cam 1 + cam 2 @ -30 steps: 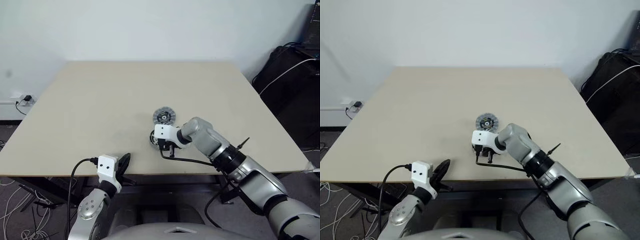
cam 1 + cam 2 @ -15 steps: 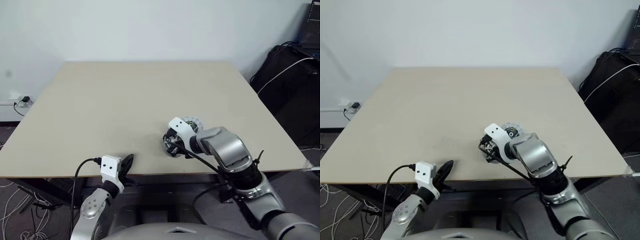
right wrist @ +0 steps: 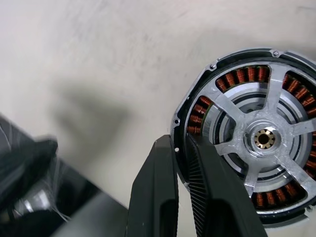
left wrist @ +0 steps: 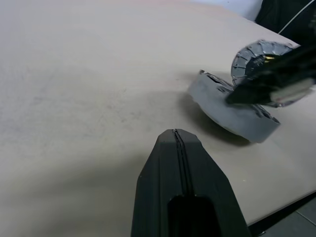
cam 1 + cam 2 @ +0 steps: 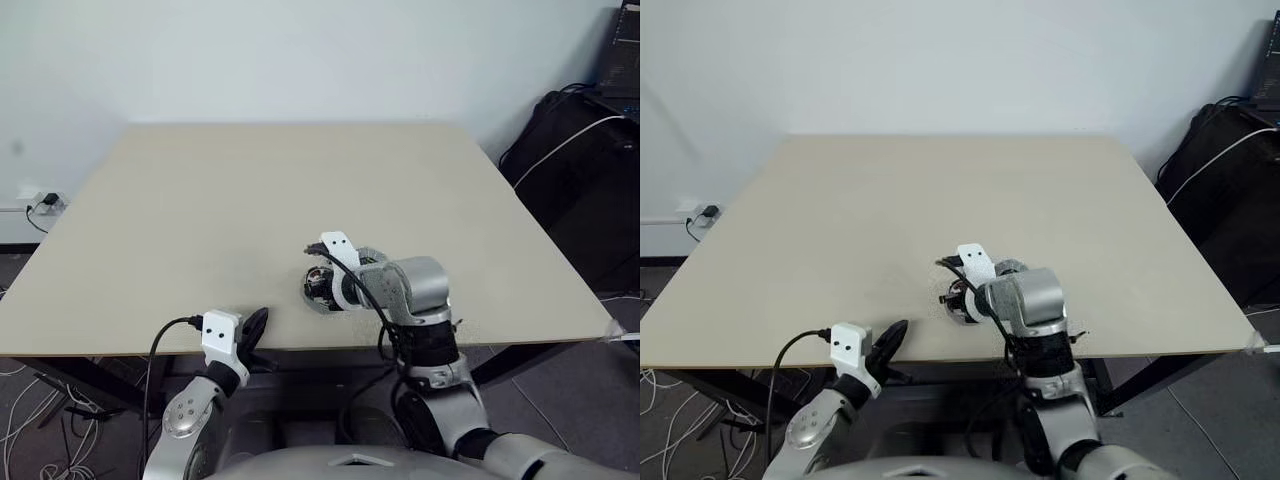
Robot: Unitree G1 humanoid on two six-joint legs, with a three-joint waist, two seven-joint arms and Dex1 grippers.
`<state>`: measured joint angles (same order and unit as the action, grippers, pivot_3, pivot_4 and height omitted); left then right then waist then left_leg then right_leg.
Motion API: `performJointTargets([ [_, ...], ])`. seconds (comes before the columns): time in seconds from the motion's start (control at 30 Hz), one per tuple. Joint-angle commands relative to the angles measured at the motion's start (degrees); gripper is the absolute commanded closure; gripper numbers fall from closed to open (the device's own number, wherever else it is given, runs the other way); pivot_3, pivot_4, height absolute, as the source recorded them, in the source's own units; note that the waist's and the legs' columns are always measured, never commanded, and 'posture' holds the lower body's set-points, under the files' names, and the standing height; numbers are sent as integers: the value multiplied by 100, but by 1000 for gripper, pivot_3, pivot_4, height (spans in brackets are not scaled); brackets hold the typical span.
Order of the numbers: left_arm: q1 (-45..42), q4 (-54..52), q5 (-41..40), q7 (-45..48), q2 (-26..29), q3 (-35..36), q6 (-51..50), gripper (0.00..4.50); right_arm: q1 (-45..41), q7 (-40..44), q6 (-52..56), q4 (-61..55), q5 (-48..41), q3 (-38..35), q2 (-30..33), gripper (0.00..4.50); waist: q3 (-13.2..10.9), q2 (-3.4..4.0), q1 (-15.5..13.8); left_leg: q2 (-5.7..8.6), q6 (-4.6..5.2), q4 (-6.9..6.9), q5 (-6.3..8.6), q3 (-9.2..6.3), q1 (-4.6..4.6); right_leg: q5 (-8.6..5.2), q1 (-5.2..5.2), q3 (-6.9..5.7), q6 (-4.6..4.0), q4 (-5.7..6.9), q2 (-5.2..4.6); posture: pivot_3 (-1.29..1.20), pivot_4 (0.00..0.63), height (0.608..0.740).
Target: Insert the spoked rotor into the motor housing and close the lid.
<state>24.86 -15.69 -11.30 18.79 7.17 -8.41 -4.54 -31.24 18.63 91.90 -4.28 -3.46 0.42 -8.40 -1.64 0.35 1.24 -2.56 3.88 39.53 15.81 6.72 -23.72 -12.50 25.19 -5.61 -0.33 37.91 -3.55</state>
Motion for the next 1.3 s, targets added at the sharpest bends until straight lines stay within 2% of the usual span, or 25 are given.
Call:
performJointTargets([
  [0.03,13,-100,-34,-18,-24,27,96,4500,-233,-518,60,378,78,-377,-331,4470,17,2,-22,1,1,0,0,-1,2,0,-4,-1,0,-4,-1,0,0,740],
  [0.23,14,-116,-34,-19,-21,49,75,4500,-375,-855,60,528,-152,-489,-517,4470,46,28,-64,10,15,1,-2,-4,25,6,-41,-4,11,-18,-32,0,0,740],
  [0.4,6,-133,-53,8,17,68,49,4500,-348,-1056,55,203,-338,-394,-582,2816,39,43,-61,11,17,0,0,-4,24,9,-45,-14,17,-21,-50,0,0,740],
  [0.6,-58,-124,-61,53,56,62,15,4500,-400,-1182,60,-109,-669,-650,-836,2816,29,56,-50,11,19,-7,-2,0,-12,7,-3,-14,15,-21,-38,0,0,740],
  [0.87,-121,-120,-77,84,101,50,-13,4500,-572,-1252,60,-293,-1450,-1247,-1173,2816,19,57,31,9,19,-9,-2,5,-9,8,-2,-13,16,-21,-26,0,0,740],
  [1.3,-115,-131,-88,123,124,57,-41,4500,-462,-1435,60,-432,-3048,-1059,-942,2816,18,55,86,7,18,-27,-2,8,-8,6,6,-9,14,-25,-19,0,0,740],
])
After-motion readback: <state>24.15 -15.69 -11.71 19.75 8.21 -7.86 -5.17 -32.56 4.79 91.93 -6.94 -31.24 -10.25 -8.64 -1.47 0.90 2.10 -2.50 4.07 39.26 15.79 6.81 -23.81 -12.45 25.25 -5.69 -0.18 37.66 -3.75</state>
